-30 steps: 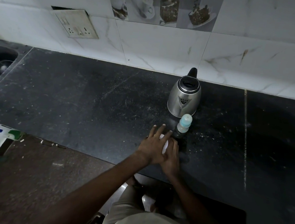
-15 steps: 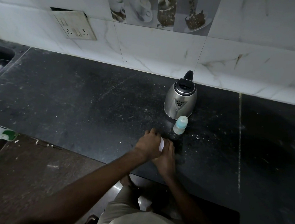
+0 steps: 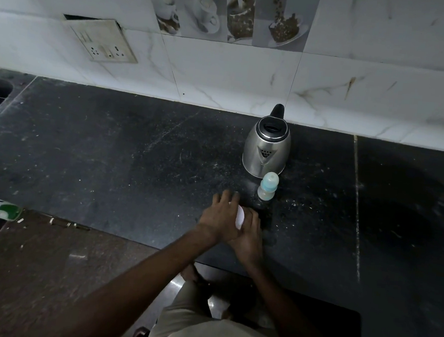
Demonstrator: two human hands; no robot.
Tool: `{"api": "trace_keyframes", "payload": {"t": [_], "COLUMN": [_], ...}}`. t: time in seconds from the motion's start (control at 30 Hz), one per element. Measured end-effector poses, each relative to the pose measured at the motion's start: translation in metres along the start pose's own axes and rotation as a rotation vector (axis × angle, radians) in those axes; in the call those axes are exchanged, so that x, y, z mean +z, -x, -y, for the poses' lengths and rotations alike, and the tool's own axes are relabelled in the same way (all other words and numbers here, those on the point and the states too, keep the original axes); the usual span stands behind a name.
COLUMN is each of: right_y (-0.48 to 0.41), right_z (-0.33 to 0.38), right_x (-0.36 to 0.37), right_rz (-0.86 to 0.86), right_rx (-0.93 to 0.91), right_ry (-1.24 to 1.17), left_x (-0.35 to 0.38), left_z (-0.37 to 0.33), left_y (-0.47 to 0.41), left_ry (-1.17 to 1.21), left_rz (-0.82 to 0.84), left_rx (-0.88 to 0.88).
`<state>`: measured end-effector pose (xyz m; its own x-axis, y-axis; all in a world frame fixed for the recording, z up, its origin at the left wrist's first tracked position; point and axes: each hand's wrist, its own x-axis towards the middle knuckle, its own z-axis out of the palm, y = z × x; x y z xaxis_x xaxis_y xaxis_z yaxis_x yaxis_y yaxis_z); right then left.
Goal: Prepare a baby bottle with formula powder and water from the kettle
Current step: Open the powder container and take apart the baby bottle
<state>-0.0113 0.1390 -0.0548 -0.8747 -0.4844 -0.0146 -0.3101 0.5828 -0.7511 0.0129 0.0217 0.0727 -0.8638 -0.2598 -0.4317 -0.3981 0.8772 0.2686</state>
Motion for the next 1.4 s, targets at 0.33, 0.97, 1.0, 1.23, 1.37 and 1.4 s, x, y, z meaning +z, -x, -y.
{"api": "trace_keyframes", "payload": {"t": [0.33,0.97,1.0,1.23,1.37,1.4], "right_y": [-0.001,-0.001,0.000,-0.002,0.000,0.002], "right_z": [0.002,0.009,0.009,0.007,0.012,0.012], "right_x": [-0.002,-0.008,-0.008,-0.010,-0.013,-0.016], "right_rz": [0.023,0.048,0.048,0.066,0.104,0.112], "right_rx": [0.021,0.023,0.021,0.021,0.044,0.043], "right_ry": [-0.011,0.046,0.043,0.027,0.076,0.101], "left_x": [-0.011,0.098,0.102,0.118,0.117,0.114], "left_z": [0.000,0.119,0.119,0.122,0.118,0.116], "left_y": [-0.007,0.004,0.006,0.004,0.009,0.010], "left_ry": [0.048,0.752,0.757,0.617,0.671,0.696], "left_rz": [-0.141,-0.401,-0.408,-0.448,-0.520,-0.550], "left_rx": [-0.080,-0.280,-0.274,-0.244,-0.211,-0.184]}}
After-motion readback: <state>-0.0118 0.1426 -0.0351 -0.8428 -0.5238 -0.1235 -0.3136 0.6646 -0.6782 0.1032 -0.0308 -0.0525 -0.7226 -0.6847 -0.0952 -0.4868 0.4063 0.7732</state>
